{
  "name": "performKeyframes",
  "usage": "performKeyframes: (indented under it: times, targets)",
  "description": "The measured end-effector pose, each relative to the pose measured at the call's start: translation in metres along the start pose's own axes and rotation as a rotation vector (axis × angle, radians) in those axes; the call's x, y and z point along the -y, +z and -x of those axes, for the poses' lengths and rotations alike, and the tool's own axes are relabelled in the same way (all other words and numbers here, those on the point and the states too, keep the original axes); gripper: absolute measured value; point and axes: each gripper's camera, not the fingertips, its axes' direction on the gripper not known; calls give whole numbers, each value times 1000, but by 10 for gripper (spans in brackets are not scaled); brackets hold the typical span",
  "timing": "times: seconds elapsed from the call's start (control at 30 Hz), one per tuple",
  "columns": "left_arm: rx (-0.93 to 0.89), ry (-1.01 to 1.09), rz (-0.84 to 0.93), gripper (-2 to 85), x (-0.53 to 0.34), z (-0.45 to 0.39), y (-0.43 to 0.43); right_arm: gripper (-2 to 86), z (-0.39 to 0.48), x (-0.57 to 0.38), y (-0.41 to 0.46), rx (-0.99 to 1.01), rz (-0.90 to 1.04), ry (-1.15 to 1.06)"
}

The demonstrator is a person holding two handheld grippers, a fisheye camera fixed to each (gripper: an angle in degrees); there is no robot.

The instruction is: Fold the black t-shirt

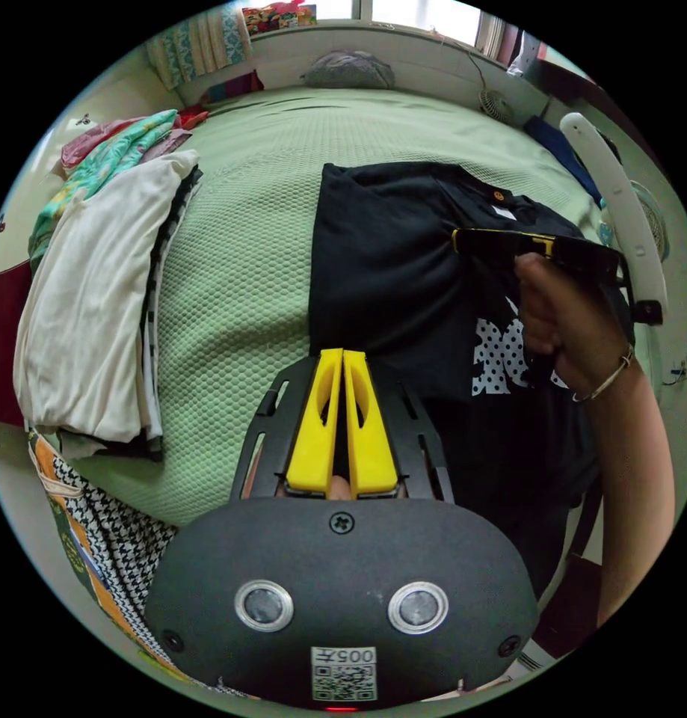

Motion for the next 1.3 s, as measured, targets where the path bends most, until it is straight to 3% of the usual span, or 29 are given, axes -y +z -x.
performKeyframes:
  times: [0.13,0.33,0.67,0.8,1.07,1.3]
  targets:
    - [-26,4,-34,-5,-10,-26,-22,43,-31,-16,-33,108,-27,22]
    - [-95,198,-61,-5,-16,-118,-44,52,-117,-72,-99,-86,-104,27]
    - [-212,495,-67,-4,-12,-298,-50,79,-315,-131,-151,-286,-66,376]
    - [-200,544,-43,-3,-9,-334,-42,78,-373,-135,-136,-255,2,486]
    - [-260,538,-6,-4,-4,-361,-31,88,-428,-142,-106,-279,39,556]
    - [-246,536,-15,-5,-10,-376,-41,-3,-424,-145,-123,-277,29,473]
